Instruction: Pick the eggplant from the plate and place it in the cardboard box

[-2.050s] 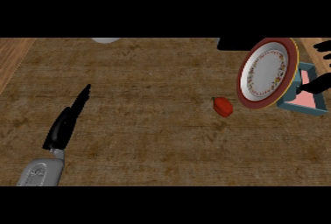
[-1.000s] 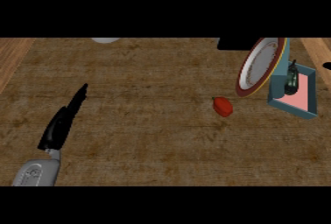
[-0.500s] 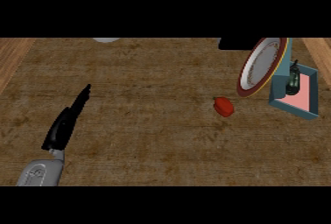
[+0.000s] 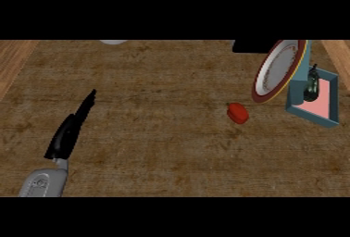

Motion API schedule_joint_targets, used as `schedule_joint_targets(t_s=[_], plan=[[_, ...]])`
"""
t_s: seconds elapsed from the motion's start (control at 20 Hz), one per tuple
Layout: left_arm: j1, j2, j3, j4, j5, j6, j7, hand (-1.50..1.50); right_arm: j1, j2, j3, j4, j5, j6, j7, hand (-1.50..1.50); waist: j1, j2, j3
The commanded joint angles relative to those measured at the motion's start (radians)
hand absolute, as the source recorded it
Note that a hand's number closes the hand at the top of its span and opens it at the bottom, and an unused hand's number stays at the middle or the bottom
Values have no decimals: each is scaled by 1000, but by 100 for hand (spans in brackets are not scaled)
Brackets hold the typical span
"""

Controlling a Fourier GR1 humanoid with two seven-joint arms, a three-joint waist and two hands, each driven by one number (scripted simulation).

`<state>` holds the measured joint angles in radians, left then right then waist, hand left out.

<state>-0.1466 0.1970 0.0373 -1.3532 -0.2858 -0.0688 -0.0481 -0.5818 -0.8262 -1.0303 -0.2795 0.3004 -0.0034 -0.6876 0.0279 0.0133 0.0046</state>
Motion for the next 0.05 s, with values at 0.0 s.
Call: schedule_joint_targets(t_s=[0.0], plan=[[-6,-22,-11,17,-20,26,-11,0,19,-27,27,39,14,-10,-41,-150,4,2,1]])
